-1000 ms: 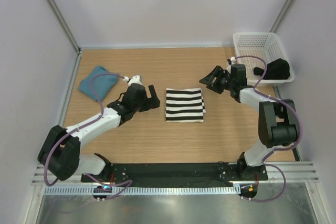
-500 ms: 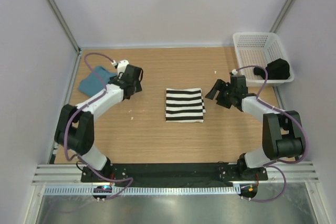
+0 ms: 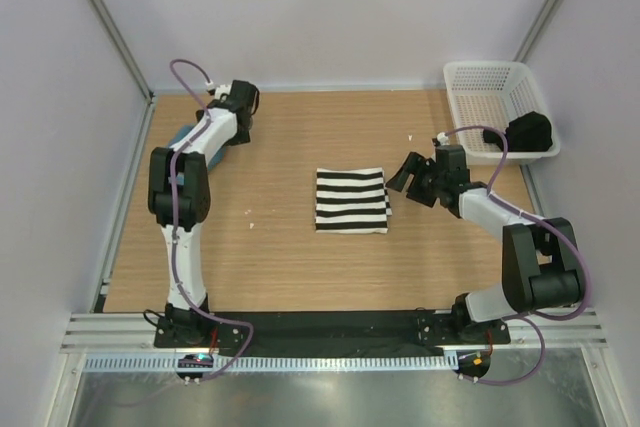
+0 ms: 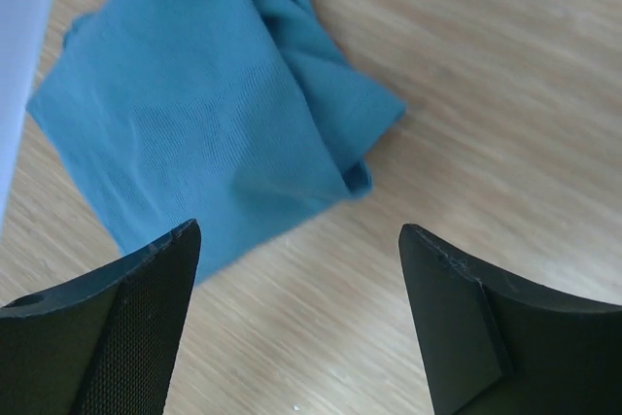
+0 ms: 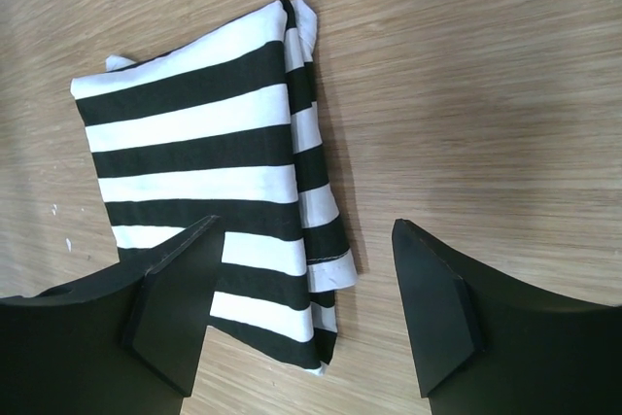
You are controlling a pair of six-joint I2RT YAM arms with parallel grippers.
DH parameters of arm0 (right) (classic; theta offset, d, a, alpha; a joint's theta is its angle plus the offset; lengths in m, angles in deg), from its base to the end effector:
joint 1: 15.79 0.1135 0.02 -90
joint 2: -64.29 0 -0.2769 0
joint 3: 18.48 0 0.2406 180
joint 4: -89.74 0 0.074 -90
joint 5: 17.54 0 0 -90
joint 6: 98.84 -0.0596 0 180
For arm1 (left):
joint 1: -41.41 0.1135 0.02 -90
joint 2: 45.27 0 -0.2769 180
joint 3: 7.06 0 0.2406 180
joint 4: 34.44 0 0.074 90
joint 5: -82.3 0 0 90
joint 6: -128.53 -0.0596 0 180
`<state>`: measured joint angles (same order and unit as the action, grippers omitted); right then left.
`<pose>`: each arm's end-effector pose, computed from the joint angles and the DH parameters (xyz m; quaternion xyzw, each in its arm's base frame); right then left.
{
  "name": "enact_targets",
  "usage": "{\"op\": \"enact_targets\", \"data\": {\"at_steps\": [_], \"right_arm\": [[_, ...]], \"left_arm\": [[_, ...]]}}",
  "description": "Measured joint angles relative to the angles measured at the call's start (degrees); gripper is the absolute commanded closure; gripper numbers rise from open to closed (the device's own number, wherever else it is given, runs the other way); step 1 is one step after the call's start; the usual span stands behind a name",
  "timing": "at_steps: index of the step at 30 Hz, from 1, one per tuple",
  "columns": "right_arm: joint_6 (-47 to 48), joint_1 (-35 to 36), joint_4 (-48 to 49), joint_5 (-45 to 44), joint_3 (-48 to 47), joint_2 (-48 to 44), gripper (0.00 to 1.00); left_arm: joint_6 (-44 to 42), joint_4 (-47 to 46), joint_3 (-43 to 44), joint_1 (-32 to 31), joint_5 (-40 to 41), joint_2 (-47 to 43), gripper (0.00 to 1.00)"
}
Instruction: Fold and stack the tank tops
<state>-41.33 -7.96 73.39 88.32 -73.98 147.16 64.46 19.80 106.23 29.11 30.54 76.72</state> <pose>0.2893 0.0562 0.1869 0.1415 0.9013 0.2532 0.3217 0.4568 -0.0618 0.2044 -0.1851 0.9030 0.2285 0.3131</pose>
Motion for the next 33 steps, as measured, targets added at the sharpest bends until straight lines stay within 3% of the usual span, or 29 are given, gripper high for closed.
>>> {"op": "enact_targets", "data": {"at_steps": [8,11,14,16,20,23,29,33], "right_arm": [[-0.4,0.1,1.0,0.5,0.2,0.0,0.25],[-0.4,0.1,1.0,0.5,0.2,0.0,0.26],[-0.4,0.1,1.0,0.5,0.2,0.0,0.27],[-0.4,0.1,1.0,0.5,0.2,0.0,0.28],[-0.4,0.1,1.0,0.5,0.2,0.0,0.28],[-0.4,0.1,1.0,0.5,0.2,0.0,0.29],[-0.4,0.1,1.0,0.3,0.2,0.0,0.29],[-0.4,0.1,0.8,0.1,0.2,0.0,0.29]], "left_arm": [[-1.5,8.5,18.2,2.0,0.0,12.5,0.28],[-1.3,10.9,19.0,2.1,-0.4,15.0,0.33],[-1.0,12.8,19.0,2.1,-0.8,16.3,0.48],[-0.9,13.0,18.7,2.1,-1.5,16.3,0.53],[-0.9,12.6,16.2,2.3,-2.7,15.4,0.70],[-1.1,12.1,13.3,2.3,-3.6,14.0,0.98],[-1.7,8.9,-0.5,0.0,-5.2,5.4,1.00],[-1.0,7.4,-8.7,-6.9,-5.6,-1.3,0.98]]}}
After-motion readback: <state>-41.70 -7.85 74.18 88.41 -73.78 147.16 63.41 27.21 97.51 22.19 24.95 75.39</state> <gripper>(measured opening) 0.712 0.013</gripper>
